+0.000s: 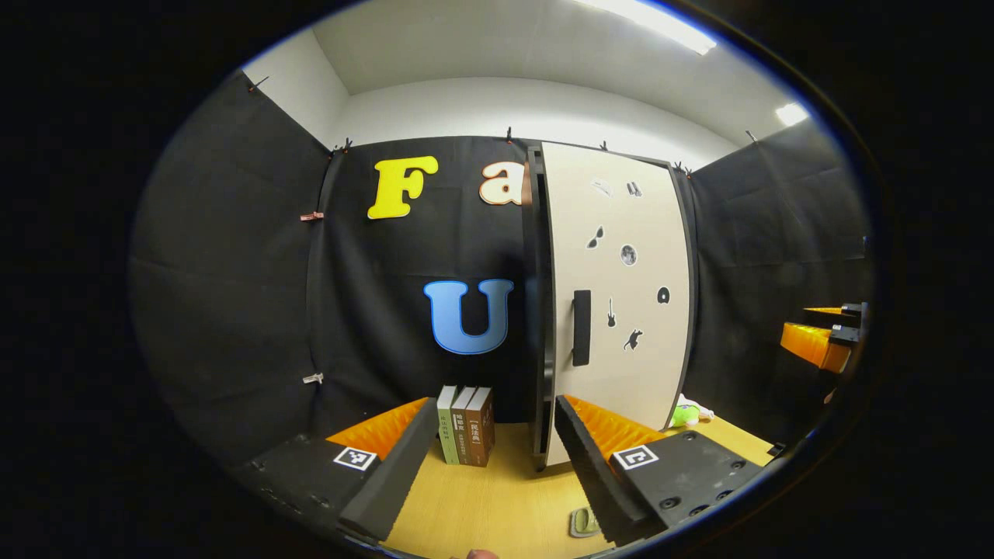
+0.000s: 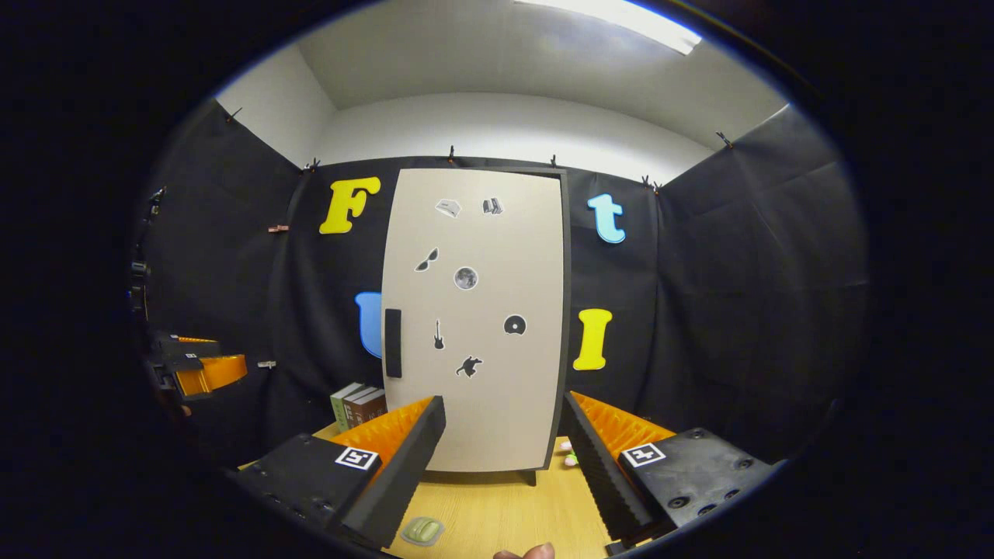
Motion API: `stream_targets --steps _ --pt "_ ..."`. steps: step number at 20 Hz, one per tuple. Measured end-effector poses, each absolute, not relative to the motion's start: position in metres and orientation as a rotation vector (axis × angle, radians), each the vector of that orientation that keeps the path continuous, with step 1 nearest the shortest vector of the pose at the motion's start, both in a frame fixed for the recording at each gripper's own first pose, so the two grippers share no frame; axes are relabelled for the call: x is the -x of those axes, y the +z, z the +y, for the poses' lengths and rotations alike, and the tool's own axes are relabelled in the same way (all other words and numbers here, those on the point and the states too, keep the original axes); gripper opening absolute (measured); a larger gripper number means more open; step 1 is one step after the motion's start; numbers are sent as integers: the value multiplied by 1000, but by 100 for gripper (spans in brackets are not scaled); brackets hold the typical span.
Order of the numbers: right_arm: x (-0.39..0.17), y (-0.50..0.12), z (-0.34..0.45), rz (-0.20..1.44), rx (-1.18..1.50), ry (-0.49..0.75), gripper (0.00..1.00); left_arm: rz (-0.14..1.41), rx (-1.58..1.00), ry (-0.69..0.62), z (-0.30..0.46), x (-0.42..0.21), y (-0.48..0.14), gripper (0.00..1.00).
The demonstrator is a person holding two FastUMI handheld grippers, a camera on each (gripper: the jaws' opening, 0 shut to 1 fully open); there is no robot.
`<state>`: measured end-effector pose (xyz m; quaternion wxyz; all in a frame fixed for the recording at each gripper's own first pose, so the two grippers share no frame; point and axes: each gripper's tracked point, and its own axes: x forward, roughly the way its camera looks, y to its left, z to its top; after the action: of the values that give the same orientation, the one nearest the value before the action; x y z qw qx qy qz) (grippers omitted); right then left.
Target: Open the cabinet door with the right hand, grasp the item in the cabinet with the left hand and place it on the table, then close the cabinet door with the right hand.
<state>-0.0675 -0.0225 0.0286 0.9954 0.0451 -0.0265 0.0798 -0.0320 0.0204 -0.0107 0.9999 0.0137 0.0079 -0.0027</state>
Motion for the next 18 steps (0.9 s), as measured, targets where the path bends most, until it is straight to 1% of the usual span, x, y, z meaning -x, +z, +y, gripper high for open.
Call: stream_targets --steps 18 --pt "70 37 -24 -62 -91 151 98 16 -33 -3 23 35 -10 94"
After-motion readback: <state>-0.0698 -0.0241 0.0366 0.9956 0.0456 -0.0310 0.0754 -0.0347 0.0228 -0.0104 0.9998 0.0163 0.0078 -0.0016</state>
